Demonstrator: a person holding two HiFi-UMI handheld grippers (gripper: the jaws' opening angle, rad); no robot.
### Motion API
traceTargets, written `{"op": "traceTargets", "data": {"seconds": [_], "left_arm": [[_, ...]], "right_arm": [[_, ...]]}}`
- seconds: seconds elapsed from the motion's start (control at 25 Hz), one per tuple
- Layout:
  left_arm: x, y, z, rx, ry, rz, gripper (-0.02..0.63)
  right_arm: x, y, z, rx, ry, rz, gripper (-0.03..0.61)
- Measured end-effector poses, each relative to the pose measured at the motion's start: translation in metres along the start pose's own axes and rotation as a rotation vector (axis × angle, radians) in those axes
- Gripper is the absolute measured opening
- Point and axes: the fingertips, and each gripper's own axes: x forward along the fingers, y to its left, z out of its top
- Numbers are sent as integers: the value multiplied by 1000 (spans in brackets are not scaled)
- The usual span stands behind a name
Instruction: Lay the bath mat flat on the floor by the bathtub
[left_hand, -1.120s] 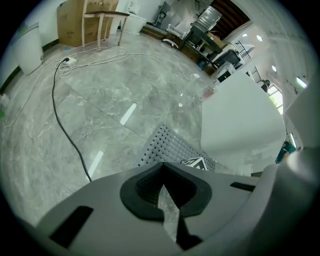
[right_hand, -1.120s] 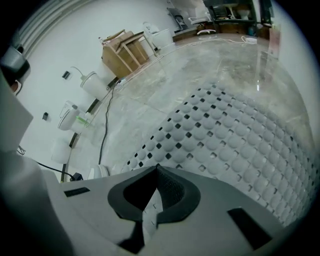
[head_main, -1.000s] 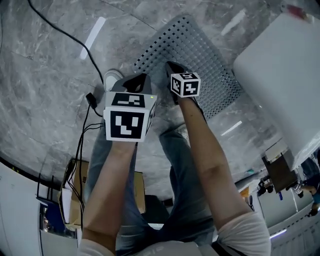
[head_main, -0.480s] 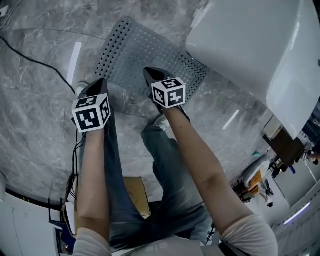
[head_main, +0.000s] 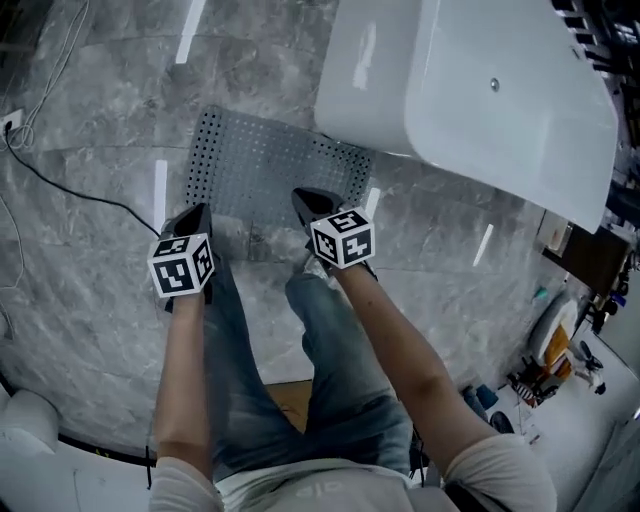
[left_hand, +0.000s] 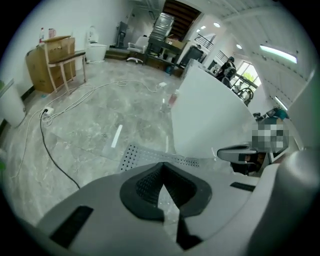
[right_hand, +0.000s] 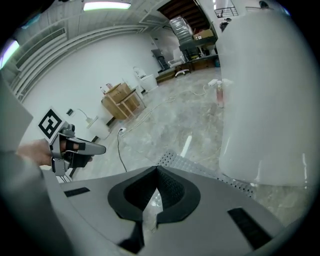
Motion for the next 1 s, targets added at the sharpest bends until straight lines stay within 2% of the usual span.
{"op": "traceTargets", "data": {"seconds": [0.12, 0.24, 0.36, 0.68, 1.0], "left_arm": [[-30, -39, 18, 104, 5, -37, 17], [-65, -77, 47, 175, -36, -77, 17], [-103, -115, 74, 198, -76, -111, 17], [-214, -205, 115, 219, -181, -181, 17], [-325, -268, 175, 346, -288, -236, 17]], "right_arm": [[-58, 5, 21, 2, -58, -29, 26], [-114, 14, 49, 8, -130, -54, 26], [-170, 27, 74, 21, -197, -71, 26], [-311, 75, 122, 8, -325, -103, 26], [-433, 123, 185, -99, -426, -122, 26]]}}
